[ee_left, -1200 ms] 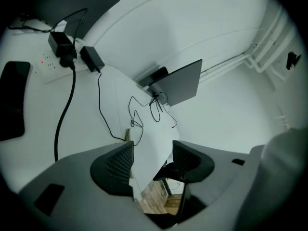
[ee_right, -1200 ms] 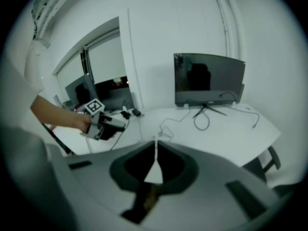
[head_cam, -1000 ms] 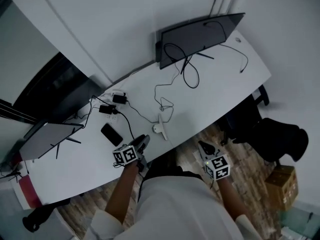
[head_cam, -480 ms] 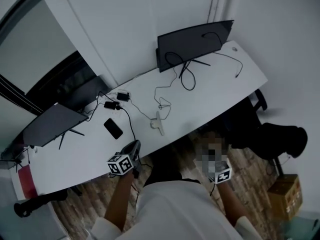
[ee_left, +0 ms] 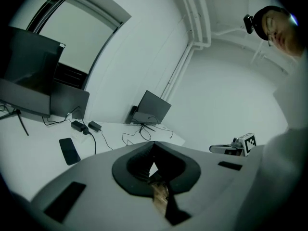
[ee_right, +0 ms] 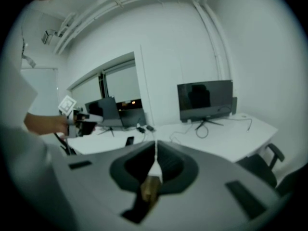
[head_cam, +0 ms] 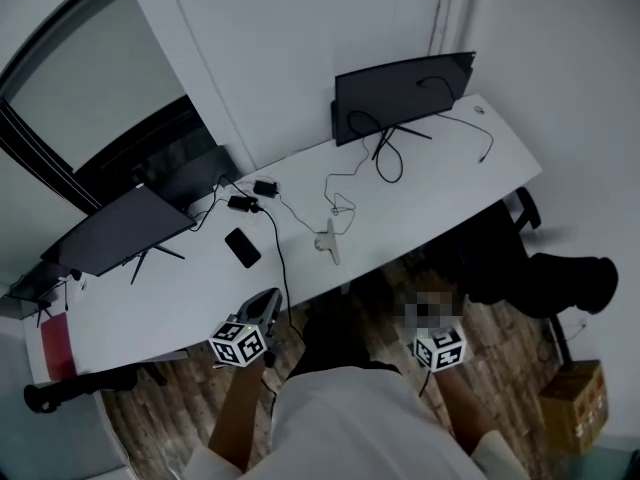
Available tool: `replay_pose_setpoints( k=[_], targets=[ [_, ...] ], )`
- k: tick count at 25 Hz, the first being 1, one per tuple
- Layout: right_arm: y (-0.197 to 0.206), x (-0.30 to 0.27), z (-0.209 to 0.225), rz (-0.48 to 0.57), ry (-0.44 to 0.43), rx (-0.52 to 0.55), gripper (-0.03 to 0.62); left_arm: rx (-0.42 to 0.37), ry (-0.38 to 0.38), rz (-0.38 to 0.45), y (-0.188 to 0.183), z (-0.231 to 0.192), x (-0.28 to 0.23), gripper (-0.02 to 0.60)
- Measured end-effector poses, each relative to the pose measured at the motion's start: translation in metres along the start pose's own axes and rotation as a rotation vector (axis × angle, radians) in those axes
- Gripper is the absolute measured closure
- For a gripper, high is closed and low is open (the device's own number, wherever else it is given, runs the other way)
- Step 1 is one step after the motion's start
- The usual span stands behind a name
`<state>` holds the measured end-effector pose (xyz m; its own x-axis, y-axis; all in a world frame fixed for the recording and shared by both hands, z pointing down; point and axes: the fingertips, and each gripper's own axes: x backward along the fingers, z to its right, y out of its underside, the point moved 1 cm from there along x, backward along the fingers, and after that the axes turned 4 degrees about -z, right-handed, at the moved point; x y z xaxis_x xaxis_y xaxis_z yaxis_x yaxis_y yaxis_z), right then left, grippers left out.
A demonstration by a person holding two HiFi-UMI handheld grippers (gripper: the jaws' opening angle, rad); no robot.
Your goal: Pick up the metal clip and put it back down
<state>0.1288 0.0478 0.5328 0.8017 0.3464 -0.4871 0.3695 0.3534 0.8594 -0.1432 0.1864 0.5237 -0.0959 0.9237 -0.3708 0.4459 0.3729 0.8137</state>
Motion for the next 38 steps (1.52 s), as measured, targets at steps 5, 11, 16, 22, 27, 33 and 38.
replay_pose_setpoints(
  k=[5, 11, 16, 22, 27, 33, 38],
  targets=[
    [-0.007, 0.003, -0.026, 0.031, 0.011, 0.018, 0.562, -0.085, 0.01, 0.005, -0.01, -0.007, 0.028, 0.549],
    [-0.019, 0.01, -0.049, 0.05, 0.068, 0.016, 0.562, -0.165, 0.059, 0.005, -0.025, -0.008, 0.054, 0.549],
    [-0.03, 0.015, -0.061, 0.084, 0.118, -0.004, 0.562, -0.191, 0.115, -0.009, -0.029, -0.006, 0.064, 0.549],
    [-0.04, 0.016, -0.066, 0.112, 0.147, -0.018, 0.562, -0.196, 0.143, -0.011, -0.034, -0.009, 0.065, 0.549],
    [-0.044, 0.016, -0.068, 0.11, 0.154, -0.019, 0.562, -0.201, 0.154, 0.001, -0.044, -0.01, 0.062, 0.549],
    [-0.044, 0.019, -0.067, 0.118, 0.162, -0.029, 0.562, -0.206, 0.16, -0.005, -0.045, -0.006, 0.056, 0.549],
    [-0.045, 0.022, -0.062, 0.121, 0.165, -0.029, 0.562, -0.207, 0.159, -0.009, -0.046, -0.004, 0.052, 0.549]
  ],
)
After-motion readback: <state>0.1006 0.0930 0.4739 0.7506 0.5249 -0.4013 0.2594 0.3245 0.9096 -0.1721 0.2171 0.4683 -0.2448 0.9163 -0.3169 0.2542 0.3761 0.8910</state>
